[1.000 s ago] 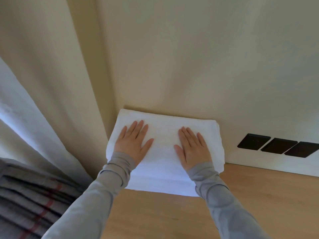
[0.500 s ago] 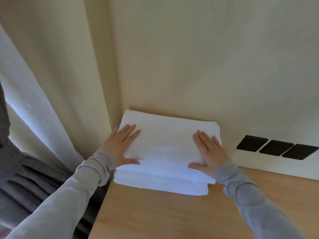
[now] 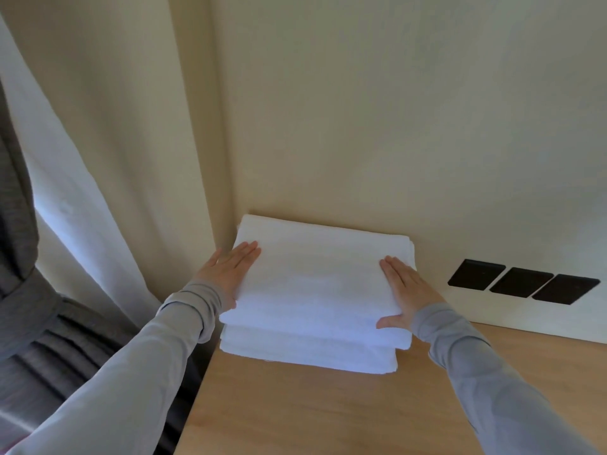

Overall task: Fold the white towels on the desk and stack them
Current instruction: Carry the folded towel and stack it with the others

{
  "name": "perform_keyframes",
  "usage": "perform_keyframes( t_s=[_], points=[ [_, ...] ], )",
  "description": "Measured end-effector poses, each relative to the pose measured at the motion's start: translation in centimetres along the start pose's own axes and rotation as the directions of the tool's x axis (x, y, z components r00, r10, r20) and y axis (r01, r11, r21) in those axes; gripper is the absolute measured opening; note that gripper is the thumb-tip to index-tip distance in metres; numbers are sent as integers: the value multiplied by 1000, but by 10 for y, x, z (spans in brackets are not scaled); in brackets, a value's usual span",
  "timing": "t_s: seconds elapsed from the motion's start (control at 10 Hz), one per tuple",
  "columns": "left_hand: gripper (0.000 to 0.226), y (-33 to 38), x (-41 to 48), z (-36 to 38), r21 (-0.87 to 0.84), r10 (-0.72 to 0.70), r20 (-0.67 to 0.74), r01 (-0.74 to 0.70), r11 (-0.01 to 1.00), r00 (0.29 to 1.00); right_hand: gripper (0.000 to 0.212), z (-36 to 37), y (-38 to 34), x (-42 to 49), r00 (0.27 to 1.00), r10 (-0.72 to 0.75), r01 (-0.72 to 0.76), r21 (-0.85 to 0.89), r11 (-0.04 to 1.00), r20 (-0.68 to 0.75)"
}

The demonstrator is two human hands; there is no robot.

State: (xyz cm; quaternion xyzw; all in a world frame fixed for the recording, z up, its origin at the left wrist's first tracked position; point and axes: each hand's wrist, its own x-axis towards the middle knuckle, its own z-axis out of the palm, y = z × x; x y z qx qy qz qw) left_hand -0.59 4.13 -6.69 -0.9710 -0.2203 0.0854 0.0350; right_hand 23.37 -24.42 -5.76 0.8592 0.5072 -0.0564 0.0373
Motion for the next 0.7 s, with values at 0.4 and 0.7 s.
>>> perform_keyframes(
  t_s=[0.4, 0.7],
  points=[
    [78, 37, -11, -36, -254, -11, 41, 21, 967, 999, 65, -19, -41, -9, 991, 81, -64, 147, 987, -111],
    [61, 70, -13, -71, -321, -49, 23, 54, 945, 999, 56, -46, -58, -8, 985, 141, -119, 202, 972, -98]
  ],
)
